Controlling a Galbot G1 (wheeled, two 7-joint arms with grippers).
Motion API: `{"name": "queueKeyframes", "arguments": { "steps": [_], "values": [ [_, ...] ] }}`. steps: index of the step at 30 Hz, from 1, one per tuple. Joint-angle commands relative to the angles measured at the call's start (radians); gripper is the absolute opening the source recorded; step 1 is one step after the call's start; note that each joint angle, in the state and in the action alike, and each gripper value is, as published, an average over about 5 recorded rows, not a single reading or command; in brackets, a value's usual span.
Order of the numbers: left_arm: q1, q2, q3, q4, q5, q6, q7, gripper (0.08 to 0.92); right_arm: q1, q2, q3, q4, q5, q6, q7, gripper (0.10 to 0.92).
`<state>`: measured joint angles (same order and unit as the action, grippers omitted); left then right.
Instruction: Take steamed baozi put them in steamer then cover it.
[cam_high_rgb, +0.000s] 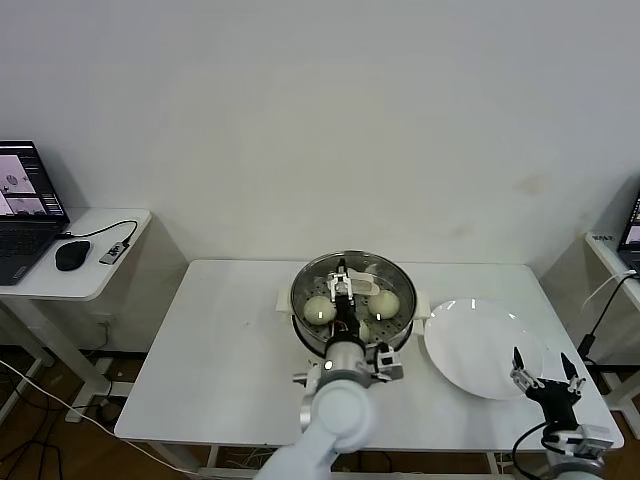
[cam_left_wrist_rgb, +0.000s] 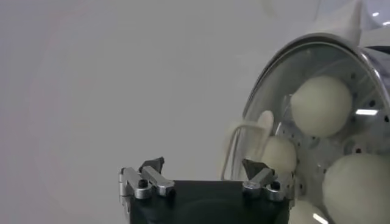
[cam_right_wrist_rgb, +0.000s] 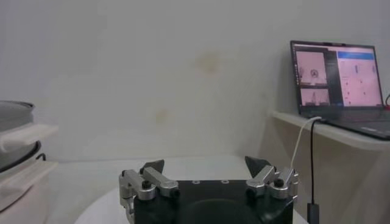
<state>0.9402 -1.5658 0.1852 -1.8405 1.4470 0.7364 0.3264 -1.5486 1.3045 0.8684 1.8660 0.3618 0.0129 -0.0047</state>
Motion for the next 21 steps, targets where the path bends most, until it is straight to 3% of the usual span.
{"name": "queueKeyframes", "arguments": {
  "steps": [1, 9, 15, 21],
  "values": [
    [0.083, 0.110, -0.174, -0.232, -0.467, -0.220, -0.169, 0.823, -0.022, -0.031, -0.015, 0.064, 0.042, -0.024, -0.003, 0.823],
    [0.204, 0.186, -0.520, -0.299, -1.048, -0.377, -0.308, 0.823, -0.076, -0.121, -0.083, 0.132, 0.086, -0.059, -0.001, 0.823],
    [0.357, 0.201, -0.747, -0.241, -1.298, -0.507, -0.313, 0.823, -0.125, -0.193, -0.162, 0.164, 0.113, -0.098, 0.011, 0.823],
    [0.574, 0.178, -0.801, -0.217, -1.455, -0.598, -0.287, 0.823, -0.115, -0.187, -0.237, 0.156, 0.091, -0.104, 0.027, 0.823]
  ]
}}
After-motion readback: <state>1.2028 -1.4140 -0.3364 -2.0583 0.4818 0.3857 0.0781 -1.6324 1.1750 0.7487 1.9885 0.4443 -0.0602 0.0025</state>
